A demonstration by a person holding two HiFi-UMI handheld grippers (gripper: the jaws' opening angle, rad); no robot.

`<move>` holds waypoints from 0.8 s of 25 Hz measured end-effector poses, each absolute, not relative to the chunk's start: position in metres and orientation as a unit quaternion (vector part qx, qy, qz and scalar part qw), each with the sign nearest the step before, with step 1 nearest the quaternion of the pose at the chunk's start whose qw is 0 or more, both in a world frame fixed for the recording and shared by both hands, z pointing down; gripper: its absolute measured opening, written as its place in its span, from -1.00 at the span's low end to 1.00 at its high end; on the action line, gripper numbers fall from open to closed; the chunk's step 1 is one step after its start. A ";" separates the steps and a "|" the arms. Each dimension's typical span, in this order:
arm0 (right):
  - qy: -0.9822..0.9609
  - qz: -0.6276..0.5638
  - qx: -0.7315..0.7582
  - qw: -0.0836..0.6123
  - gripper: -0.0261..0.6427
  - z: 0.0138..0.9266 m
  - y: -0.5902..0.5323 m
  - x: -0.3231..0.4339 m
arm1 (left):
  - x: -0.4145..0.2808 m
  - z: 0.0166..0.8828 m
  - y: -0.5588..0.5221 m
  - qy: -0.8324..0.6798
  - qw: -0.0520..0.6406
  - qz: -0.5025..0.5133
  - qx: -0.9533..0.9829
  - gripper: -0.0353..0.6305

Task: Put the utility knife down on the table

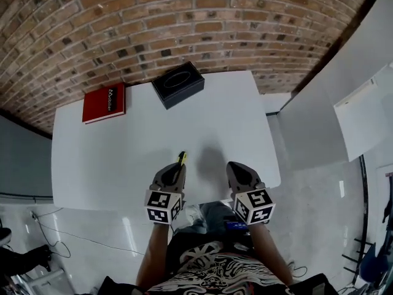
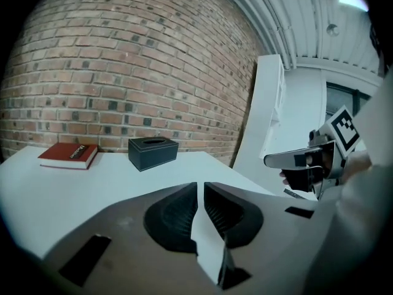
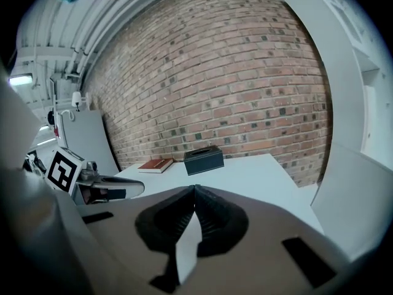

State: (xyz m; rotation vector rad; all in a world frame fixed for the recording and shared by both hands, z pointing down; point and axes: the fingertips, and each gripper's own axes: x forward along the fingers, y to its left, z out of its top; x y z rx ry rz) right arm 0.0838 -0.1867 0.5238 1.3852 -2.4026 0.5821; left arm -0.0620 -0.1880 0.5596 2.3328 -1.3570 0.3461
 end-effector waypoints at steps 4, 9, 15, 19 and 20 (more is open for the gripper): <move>-0.841 0.182 0.488 0.143 -0.92 0.506 -0.172 0.081 | -0.063 0.538 -0.177 -0.488 0.212 0.099 0.841 -0.83; -0.850 0.149 0.489 0.129 -0.92 0.484 -0.158 0.068 | -0.078 0.505 -0.172 -0.504 0.194 0.054 0.840 -0.84; -0.853 0.127 0.493 0.119 -0.92 0.471 -0.141 0.064 | -0.094 0.478 -0.161 -0.518 0.189 0.025 0.834 -0.84; -0.855 0.114 0.494 0.114 -0.92 0.464 -0.140 0.058 | -0.107 0.470 -0.157 -0.532 0.174 0.027 0.829 -0.85; -0.855 0.111 0.493 0.114 -0.92 0.462 -0.140 0.056 | -0.109 0.470 -0.156 -0.534 0.172 0.028 0.828 -0.85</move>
